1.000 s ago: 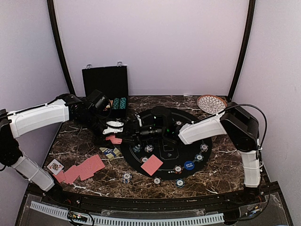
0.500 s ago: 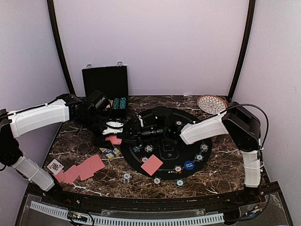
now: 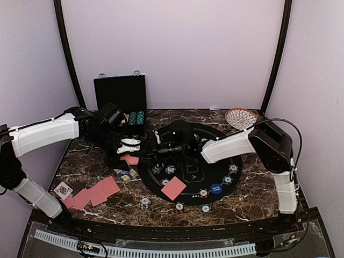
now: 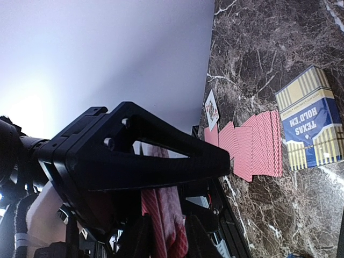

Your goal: Distribute texas hold em gaming equipment

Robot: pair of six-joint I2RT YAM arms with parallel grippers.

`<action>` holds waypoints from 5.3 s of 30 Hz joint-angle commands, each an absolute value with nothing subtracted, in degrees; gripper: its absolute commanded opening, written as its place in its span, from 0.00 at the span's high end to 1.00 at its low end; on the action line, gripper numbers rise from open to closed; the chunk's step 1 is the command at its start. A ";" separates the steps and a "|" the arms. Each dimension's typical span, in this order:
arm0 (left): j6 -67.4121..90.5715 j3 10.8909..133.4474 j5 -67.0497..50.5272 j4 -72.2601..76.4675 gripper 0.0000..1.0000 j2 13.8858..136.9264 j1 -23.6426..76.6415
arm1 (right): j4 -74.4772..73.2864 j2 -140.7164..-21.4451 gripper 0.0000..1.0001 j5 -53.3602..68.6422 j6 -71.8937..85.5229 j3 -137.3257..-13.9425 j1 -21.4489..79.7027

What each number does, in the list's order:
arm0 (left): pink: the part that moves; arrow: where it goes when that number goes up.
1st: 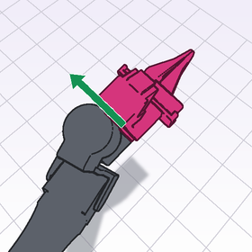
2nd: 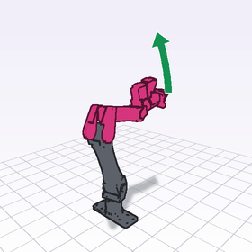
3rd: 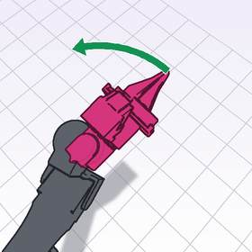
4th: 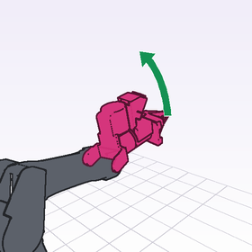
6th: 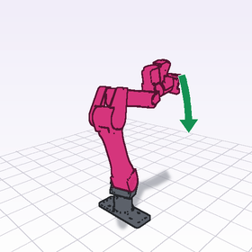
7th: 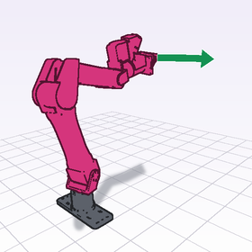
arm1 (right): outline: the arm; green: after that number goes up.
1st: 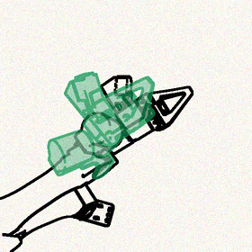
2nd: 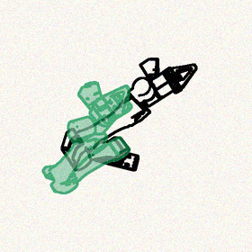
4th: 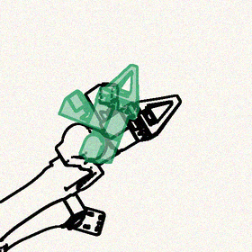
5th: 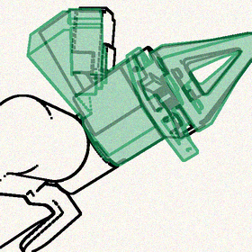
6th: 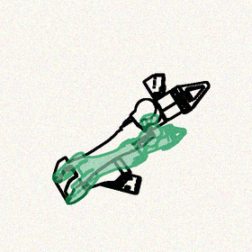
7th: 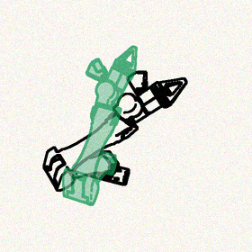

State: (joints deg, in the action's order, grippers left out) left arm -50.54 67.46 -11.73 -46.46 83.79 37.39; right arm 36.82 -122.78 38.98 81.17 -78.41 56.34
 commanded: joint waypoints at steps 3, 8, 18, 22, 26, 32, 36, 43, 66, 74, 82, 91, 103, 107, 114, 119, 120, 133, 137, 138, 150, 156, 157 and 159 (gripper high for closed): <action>-49.48 68.26 -12.84 -47.08 0.40 82.90 37.27 | 35.17 -121.41 0.88 37.62 79.31 -74.75 55.60; -49.43 67.63 -12.30 -46.74 0.40 82.42 37.26 | 35.42 -118.58 0.90 37.49 78.43 -70.36 54.76; -49.25 67.85 -12.13 -46.85 0.39 82.58 37.23 | 37.06 -117.46 0.97 38.13 79.13 -68.42 54.61; -49.35 67.17 -11.69 -46.38 0.40 82.54 37.24 | 42.24 -116.22 0.99 38.72 81.96 -66.92 54.19; -49.62 66.65 -11.06 -46.17 0.41 82.54 37.16 | 44.95 -114.65 1.00 39.30 83.46 -65.62 53.73; -50.23 66.46 -10.27 -46.42 0.43 82.64 37.15 | 46.49 -111.90 1.00 40.68 83.93 -63.40 51.57; -50.49 66.24 -10.03 -46.78 0.44 82.41 37.17 | 45.50 -109.88 1.00 41.58 82.86 -61.77 49.09; -50.83 65.84 -9.10 -47.37 0.45 82.14 37.09 | 40.98 -107.98 1.00 43.18 79.02 -60.17 43.54; -49.53 65.48 -9.82 -48.37 0.46 80.59 37.07 | 10.67 -140.06 0.95 38.81 62.40 -100.93 39.56; -49.50 64.99 -9.92 -48.39 0.46 80.20 37.04 | -8.74 -140.55 0.53 33.61 50.53 -109.48 39.44; -49.26 64.97 -10.32 -48.60 0.46 80.25 37.09 | -16.12 -131.63 0.26 28.24 42.78 -105.93 38.90; -49.12 65.51 -10.29 -48.52 0.46 80.59 37.03 | -9.60 -115.05 0.27 28.01 42.86 -83.39 40.55; -49.56 65.36 -10.68 -48.34 0.46 80.75 37.09 | -2.16 -107.49 0.27 30.26 43.74 -61.80 47.45; -49.51 65.40 -10.64 -48.42 0.46 80.71 37.02 | -1.34 -110.02 0.28 31.96 44.02 -62.70 49.17; -49.50 65.08 -10.30 -48.52 0.46 80.34 37.03 | -1.85 -111.31 0.33 33.53 46.59 -64.68 54.76; -49.40 65.12 -10.33 -48.38 0.46 80.54 37.09 | -0.97 -112.07 0.33 35.68 48.59 -68.65 58.77; -49.35 65.13 -10.34 -48.46 0.46 80.57 37.04 | -0.48 -112.21 0.33 36.19 48.93 -69.18 59.08; -48.84 65.84 -10.63 -48.45 0.46 81.04 37.16 | 8.38 -105.07 0.24 34.37 52.82 -65.76 53.18; -48.29 67.21 -10.89 -48.47 0.46 82.08 37.13 | 22.36 -107.99 0.23 37.39 62.15 -66.86 53.17; -48.14 67.76 -10.96 -48.46 0.46 82.39 37.11 | 25.34 -108.85 0.23 37.90 64.22 -66.99 53.17; -46.84 69.22 -10.84 -47.43 0.46 83.57 37.13 | 39.64 -116.02 0.25 40.76 75.22 -71.11 53.89; -46.34 69.71 -10.76 -47.16 0.46 83.88 37.15 | 41.31 -118.71 0.27 41.31 76.97 -73.45 55.11; -46.29 69.88 -10.80 -47.12 0.46 84.05 37.17 | 41.87 -119.19 0.27 41.31 77.41 -73.86 55.25; -46.05 70.16 -10.87 -47.14 0.46 84.19 37.18 | 42.35 -120.18 0.27 41.44 77.96 -74.97 55.58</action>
State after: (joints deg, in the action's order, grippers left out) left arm -47.07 68.45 -10.17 -46.78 83.94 37.26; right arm 37.47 -118.37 40.38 75.85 -72.01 54.35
